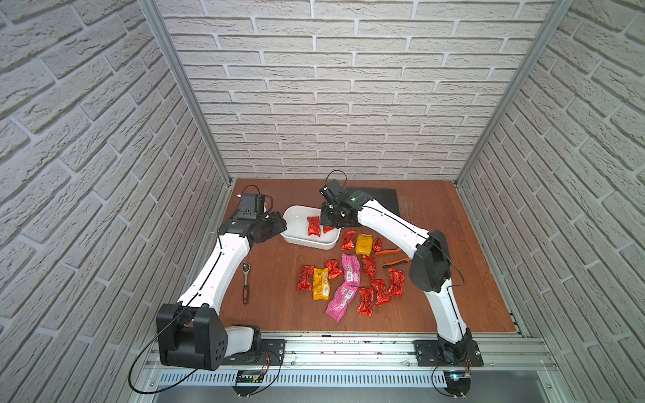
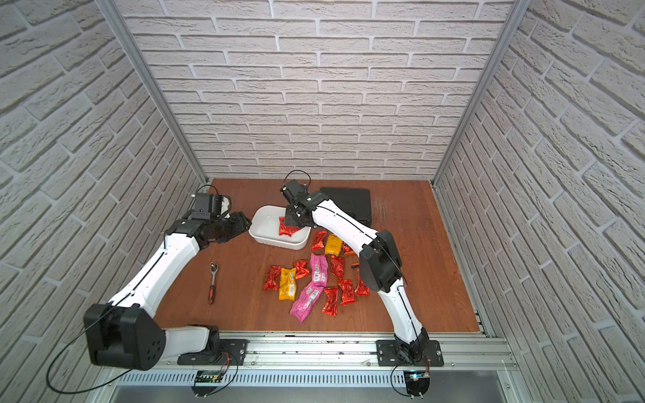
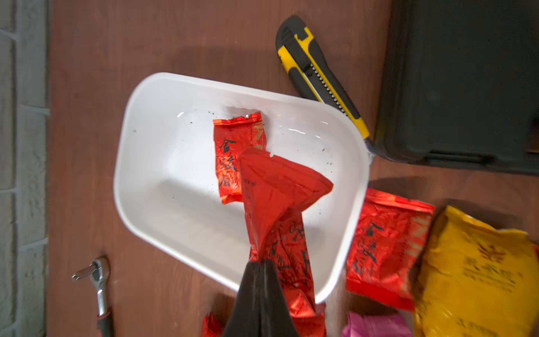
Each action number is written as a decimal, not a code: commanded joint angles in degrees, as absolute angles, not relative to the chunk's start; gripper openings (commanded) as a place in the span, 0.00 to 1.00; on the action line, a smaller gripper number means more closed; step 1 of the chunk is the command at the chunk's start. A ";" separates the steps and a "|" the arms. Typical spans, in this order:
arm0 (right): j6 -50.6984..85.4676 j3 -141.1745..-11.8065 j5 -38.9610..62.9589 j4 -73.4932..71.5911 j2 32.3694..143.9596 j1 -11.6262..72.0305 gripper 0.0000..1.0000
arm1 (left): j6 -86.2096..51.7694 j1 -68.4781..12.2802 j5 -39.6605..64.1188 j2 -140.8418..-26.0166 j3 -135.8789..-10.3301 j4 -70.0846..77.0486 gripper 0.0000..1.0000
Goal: Take the tea bags out of the storage box
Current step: Pick up the tea bag from the storage box, then place the tea bag at the center of the board.
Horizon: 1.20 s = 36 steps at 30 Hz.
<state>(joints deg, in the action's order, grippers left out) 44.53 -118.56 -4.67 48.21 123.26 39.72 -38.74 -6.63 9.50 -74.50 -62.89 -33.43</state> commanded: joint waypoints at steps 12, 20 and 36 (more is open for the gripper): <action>38.13 -82.28 -4.94 44.62 86.17 36.13 0.02 | -34.76 -11.64 10.20 -80.12 -64.90 -26.89 0.60; 39.23 -64.03 -6.35 48.78 68.70 27.86 0.02 | -35.09 -16.10 9.50 -87.48 -69.66 -25.28 0.59; 45.21 -32.09 -6.76 44.13 47.45 25.52 0.02 | -37.79 -19.07 6.97 -97.53 -74.97 -24.71 0.59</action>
